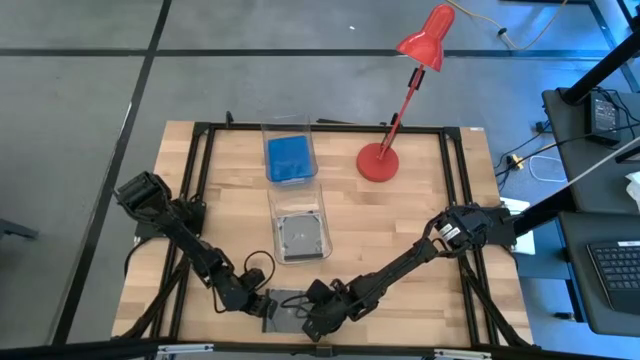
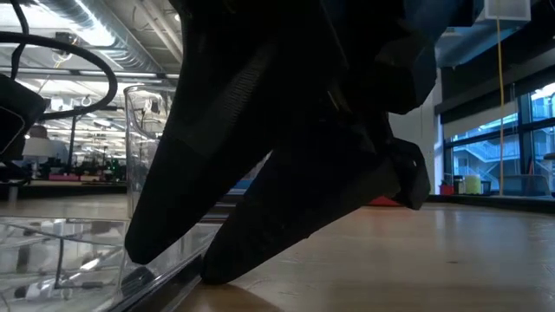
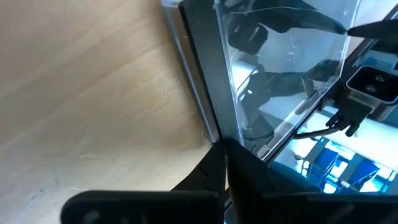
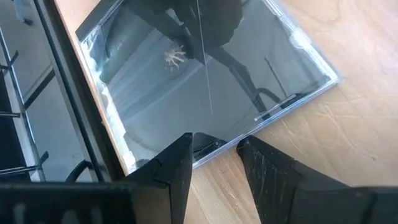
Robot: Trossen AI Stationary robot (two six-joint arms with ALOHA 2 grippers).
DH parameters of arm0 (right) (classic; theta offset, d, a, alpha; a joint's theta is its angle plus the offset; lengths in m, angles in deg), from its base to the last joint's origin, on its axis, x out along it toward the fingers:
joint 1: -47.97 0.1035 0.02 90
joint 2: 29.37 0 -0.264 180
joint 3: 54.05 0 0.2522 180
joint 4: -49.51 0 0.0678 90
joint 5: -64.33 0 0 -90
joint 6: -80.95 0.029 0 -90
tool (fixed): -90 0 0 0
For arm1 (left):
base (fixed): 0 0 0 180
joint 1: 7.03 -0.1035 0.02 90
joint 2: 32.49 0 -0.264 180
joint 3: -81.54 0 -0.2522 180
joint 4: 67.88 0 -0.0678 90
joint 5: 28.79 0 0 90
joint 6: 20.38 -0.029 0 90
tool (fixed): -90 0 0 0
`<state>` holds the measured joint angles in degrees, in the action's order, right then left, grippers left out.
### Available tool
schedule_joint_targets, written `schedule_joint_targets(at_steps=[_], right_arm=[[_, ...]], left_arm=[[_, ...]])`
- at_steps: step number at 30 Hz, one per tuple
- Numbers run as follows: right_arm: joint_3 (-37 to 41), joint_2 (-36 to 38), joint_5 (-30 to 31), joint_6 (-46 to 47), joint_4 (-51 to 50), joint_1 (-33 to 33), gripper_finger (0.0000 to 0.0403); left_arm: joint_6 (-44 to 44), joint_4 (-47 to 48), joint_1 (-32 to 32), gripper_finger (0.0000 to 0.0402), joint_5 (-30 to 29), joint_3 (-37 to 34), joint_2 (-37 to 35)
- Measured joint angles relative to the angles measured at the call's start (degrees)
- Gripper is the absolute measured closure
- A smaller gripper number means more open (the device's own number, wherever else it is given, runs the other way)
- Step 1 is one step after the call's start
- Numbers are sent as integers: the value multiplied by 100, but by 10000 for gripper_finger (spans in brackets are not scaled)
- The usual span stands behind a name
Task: Pick & place jewel cases by type
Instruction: Put the black cd case into the bottom transparent bin
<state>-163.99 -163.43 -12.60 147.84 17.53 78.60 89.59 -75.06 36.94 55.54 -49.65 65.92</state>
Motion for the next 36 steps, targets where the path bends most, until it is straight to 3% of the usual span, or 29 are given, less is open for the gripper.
schedule_joint_targets(at_steps=[14,22,27,33,36], right_arm=[[2,0,12,-339,-63,0,259],[6,11,165,-371,-104,-4,258],[9,17,191,-355,-131,-11,258],[9,-2,186,-301,-72,-22,259],[9,-2,179,-292,-74,-22,259]], left_arm=[[-228,-65,9,400,90,6,-583],[-1001,-678,12,400,-309,46,-848],[-1786,-826,20,400,-750,54,-851],[-3343,-1294,-1,399,-1665,59,-848],[-4055,-1522,-7,399,-1853,48,-836]])
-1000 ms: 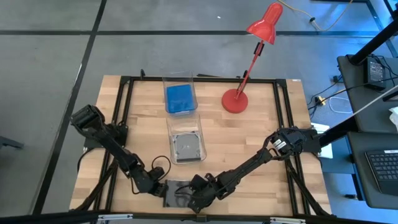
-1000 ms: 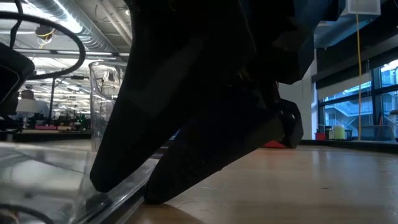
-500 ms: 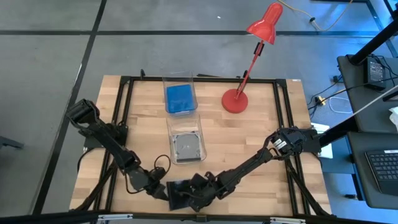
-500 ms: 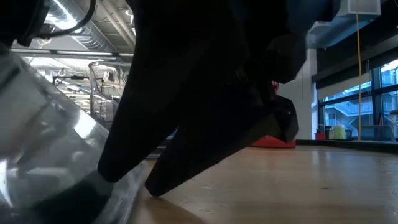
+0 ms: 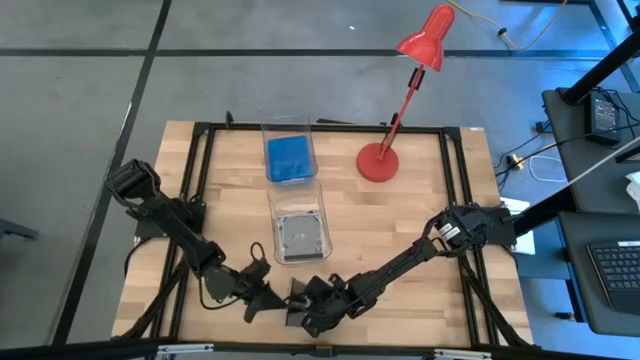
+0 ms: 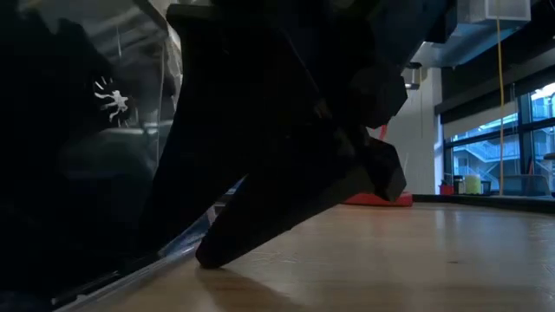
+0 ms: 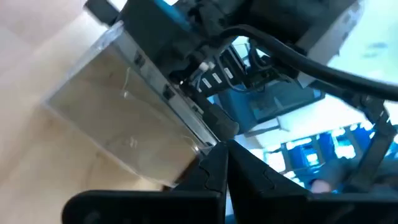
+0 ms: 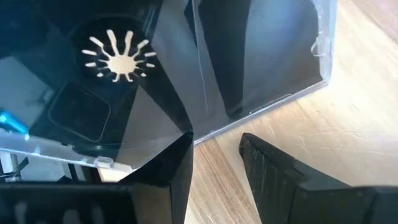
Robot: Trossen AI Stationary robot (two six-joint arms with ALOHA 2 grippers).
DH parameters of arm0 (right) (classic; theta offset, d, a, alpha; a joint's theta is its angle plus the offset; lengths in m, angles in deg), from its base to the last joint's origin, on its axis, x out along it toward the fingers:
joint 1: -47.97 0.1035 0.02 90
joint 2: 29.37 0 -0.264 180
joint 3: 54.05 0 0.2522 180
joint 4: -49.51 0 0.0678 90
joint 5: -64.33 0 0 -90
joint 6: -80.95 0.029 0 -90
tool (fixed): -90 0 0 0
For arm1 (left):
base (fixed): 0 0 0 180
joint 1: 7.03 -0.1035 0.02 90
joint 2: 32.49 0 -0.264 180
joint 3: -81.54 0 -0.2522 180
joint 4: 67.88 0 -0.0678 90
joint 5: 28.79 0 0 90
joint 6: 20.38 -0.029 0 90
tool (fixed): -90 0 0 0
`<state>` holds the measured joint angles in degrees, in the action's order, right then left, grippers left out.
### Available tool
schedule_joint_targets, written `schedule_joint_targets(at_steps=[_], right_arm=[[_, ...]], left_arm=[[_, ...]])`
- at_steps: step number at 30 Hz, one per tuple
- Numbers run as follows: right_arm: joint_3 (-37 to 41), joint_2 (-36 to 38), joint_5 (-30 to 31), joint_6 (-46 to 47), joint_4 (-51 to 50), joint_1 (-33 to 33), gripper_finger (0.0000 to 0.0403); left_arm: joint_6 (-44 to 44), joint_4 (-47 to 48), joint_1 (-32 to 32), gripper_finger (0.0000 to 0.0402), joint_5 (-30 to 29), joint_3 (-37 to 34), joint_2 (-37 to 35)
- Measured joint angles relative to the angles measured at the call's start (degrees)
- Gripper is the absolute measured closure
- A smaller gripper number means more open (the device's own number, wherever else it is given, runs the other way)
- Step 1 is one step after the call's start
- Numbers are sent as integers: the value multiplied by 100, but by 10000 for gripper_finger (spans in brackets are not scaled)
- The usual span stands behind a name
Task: Pick & place jewel cases by type
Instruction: Put the black cd case into the bottom transparent bin
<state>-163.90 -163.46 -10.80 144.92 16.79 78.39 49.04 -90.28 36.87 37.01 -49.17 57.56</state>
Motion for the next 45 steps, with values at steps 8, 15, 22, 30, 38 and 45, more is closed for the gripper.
schedule_joint_targets(at_steps=[8,15,22,30,38,45], right_arm=[[0,0,-43,0,-2,0,259],[0,0,-56,2,-2,5,259],[0,0,-63,2,-4,10,259],[-2,0,-87,0,-7,13,259],[-2,0,-61,2,-9,15,259],[-2,0,-56,2,-11,13,259]], left_arm=[[-634,-50,-152,398,-47,-9,1],[-813,-40,-398,398,87,-11,-1],[-978,-36,-435,387,100,-15,-1],[-1017,218,-446,328,80,-64,50],[-719,-6,-442,261,158,-33,21],[-418,14,-513,218,267,-35,43]])
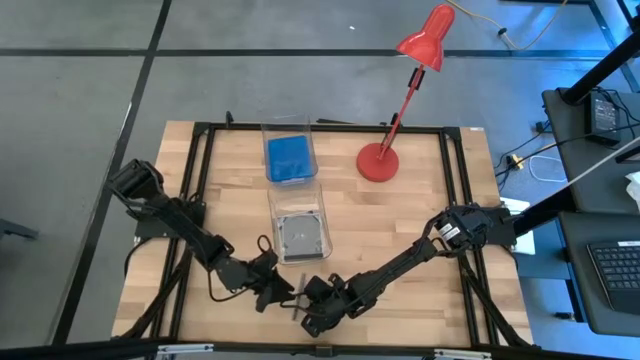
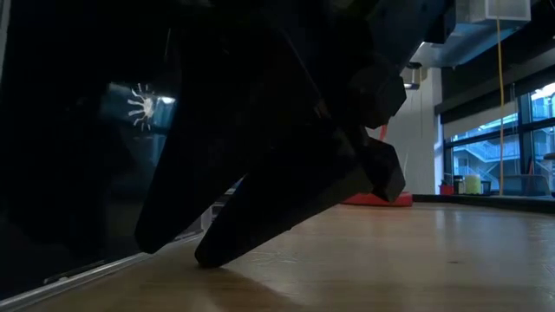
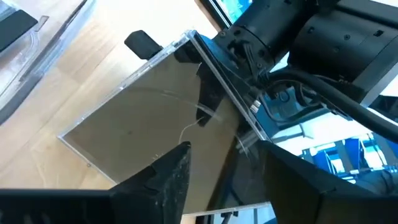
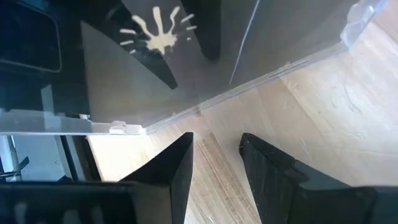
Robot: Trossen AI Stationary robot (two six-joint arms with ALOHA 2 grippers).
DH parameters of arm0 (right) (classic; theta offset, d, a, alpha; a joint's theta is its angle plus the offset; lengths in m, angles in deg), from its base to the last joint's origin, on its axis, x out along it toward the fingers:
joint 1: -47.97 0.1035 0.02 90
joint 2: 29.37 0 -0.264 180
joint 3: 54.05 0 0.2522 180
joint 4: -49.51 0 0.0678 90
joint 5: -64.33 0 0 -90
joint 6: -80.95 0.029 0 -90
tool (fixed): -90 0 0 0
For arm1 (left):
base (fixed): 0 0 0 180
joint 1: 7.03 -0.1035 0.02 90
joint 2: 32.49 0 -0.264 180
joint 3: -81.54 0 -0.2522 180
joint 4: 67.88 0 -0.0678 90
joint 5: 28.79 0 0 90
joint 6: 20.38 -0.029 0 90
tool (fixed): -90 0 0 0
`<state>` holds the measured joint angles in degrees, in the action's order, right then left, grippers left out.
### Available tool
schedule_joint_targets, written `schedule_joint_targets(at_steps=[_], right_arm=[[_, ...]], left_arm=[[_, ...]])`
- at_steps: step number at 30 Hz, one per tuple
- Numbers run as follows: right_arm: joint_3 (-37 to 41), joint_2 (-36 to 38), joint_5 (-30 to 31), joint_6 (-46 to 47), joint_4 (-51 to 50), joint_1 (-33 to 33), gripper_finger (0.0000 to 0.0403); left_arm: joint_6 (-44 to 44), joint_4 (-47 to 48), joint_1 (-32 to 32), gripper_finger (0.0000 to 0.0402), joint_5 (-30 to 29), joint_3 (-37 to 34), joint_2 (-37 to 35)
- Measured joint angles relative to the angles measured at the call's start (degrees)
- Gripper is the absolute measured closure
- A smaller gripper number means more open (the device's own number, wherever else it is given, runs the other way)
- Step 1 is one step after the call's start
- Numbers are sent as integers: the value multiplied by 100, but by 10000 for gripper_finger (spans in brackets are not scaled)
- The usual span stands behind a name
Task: Pick & place jewel cases by type
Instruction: Put the black cd case into the bottom transparent bin
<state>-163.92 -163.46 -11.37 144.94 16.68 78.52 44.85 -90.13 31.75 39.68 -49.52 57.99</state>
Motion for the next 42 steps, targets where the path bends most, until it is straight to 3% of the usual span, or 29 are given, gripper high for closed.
schedule_joint_targets(at_steps=[17,30,38,42], right_arm=[[0,0,0,0,-6,-2,259],[0,0,-21,0,0,-4,259],[0,0,-31,-1,-4,-7,259],[0,0,-37,0,-4,-7,259]], left_arm=[[180,-20,-156,211,320,2,0],[166,126,-131,208,70,13,-158],[606,2182,200,208,-931,13,-1116],[763,2784,462,207,-1444,74,-1483]])
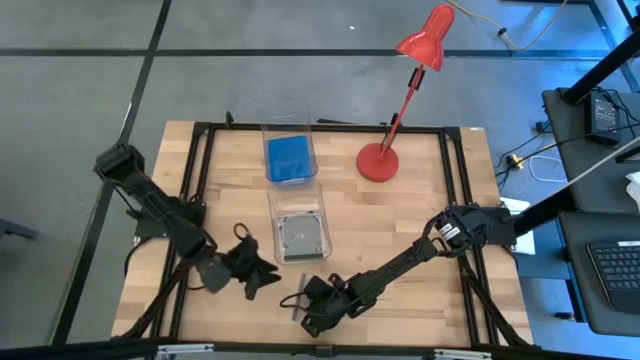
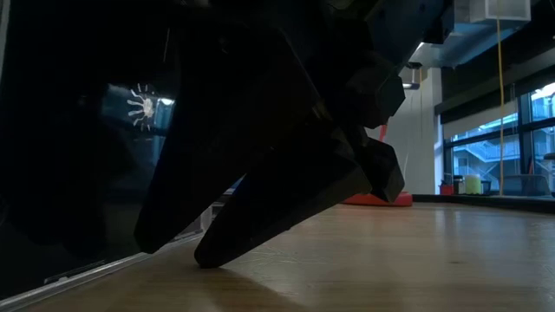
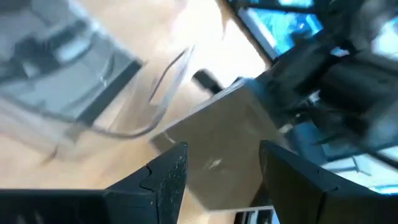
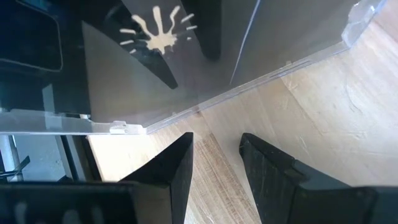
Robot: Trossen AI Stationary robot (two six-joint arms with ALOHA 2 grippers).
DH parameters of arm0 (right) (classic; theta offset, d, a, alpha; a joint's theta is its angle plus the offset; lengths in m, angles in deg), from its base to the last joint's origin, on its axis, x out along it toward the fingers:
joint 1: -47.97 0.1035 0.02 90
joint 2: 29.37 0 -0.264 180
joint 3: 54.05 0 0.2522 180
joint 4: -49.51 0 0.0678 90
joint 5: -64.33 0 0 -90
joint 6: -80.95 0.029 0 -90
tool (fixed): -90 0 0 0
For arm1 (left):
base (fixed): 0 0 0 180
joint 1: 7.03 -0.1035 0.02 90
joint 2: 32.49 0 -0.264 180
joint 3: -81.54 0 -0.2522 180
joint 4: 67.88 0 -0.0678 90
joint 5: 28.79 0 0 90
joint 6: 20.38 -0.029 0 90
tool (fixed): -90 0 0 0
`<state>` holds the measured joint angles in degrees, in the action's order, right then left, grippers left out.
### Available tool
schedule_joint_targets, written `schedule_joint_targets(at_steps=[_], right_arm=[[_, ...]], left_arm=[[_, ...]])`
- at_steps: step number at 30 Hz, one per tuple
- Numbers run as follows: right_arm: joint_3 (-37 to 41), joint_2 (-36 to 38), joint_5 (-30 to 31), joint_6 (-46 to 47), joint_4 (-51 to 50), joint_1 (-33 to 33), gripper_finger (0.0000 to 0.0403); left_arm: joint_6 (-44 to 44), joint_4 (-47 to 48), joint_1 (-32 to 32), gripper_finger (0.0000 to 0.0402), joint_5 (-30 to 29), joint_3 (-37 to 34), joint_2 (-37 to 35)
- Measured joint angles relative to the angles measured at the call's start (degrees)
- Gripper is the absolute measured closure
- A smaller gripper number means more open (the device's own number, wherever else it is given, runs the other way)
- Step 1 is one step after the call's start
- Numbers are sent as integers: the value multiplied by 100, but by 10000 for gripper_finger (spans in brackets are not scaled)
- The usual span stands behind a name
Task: Pick & place jewel cases by type
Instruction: Put the black cd case into the bottom transparent bin
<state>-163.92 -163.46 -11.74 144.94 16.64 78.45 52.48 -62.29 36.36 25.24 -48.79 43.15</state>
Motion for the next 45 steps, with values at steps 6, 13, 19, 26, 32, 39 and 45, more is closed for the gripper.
schedule_joint_targets(at_steps=[6,13,19,26,32,39,45], right_arm=[[0,0,-5,0,-26,0,259],[0,0,-8,0,-24,0,259],[0,0,-7,0,-24,0,259],[0,0,-7,-2,4,0,259],[0,0,-6,-4,4,0,259],[0,0,-7,-80,4,0,259],[0,0,-9,-320,4,2,259]], left_arm=[[-653,1062,436,208,-952,937,-107],[-575,3122,660,208,-1191,2756,458],[638,5145,764,208,-812,4356,1453],[2081,7579,615,207,425,6272,2885],[2843,7955,326,208,1440,6829,3397],[2919,7510,82,208,1552,6831,3414],[2810,7043,31,208,1508,6831,3400]])
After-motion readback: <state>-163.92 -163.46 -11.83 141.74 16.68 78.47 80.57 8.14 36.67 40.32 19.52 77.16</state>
